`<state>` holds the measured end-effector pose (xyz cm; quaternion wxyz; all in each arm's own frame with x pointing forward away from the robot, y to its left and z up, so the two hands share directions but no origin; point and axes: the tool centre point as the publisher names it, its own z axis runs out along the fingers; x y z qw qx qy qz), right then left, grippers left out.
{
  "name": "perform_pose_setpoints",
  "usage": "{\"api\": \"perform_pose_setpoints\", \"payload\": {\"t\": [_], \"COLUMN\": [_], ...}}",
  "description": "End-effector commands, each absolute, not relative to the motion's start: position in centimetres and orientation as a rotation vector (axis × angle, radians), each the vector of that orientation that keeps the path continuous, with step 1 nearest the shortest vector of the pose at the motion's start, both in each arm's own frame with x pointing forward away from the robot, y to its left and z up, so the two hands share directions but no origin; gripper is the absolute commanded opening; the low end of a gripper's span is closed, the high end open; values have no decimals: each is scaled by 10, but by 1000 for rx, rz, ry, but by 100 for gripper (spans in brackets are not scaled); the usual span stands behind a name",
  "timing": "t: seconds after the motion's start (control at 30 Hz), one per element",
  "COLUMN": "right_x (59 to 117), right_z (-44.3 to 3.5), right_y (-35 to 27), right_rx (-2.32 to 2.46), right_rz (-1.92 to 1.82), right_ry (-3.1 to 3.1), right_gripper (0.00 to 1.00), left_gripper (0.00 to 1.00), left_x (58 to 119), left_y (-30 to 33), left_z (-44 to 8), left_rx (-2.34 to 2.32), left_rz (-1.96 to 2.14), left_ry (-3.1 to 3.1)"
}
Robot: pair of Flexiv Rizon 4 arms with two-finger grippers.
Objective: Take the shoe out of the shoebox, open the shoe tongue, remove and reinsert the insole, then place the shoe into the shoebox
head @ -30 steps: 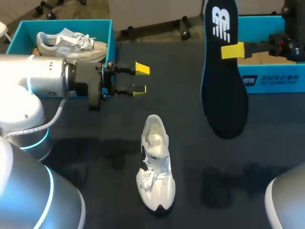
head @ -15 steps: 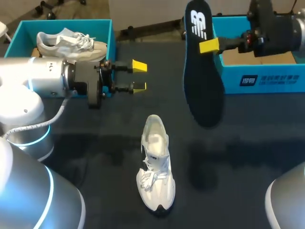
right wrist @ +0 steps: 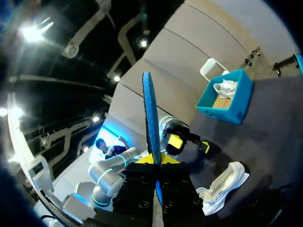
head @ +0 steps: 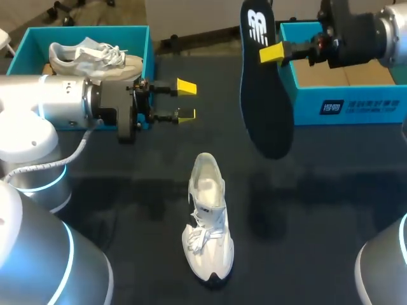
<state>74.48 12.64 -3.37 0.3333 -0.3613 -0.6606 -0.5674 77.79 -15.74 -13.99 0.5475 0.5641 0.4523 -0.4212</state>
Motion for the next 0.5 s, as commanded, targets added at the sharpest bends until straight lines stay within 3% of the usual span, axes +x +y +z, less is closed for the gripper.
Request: {"api": "perform_pose_setpoints", "payload": {"t": [0.03, 0.5], "right_x": [765, 789], "right_z": [-59, -91], "right_y": [132, 144], "right_rx": [-1017, -1153], "right_rz": [-1409, -1244], "right_ry": [-1667, -1650], "right_gripper": [0, 0], "left_gripper": [100, 100], "left_x": [778, 778], "left_y": [-158, -158], "left_z": [-141, -141], "left_rx": [1336, 1336], "left_rz": [-997, -997], "left_ry": [1070, 1070]}}
